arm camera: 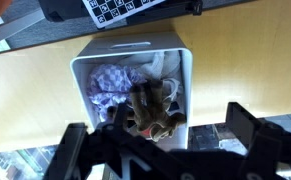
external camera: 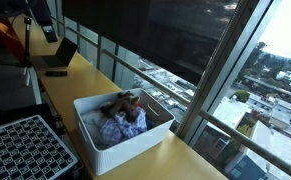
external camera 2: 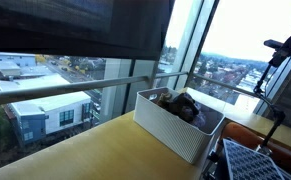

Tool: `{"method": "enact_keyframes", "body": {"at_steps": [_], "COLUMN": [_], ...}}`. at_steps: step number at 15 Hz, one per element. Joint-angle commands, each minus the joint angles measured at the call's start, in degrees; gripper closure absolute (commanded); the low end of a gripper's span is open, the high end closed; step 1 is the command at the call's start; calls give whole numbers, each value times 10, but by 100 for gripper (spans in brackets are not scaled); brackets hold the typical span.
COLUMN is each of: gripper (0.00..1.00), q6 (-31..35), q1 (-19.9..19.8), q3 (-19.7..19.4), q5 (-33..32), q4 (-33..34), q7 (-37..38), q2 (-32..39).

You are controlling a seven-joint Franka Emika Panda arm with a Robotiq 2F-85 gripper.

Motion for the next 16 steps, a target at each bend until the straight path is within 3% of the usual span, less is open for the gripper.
{"method": "enact_keyframes", "body": {"at_steps": [1, 9, 16], "gripper": [0, 0, 0], "q6": [55, 241, 235], "q1": [-3, -24, -58], "q3": [10, 29, -5], "q5": [-14, -79, -160], "q4": [25, 140, 220], "q7": [-10, 2, 41], "q2": [55, 298, 479]}}
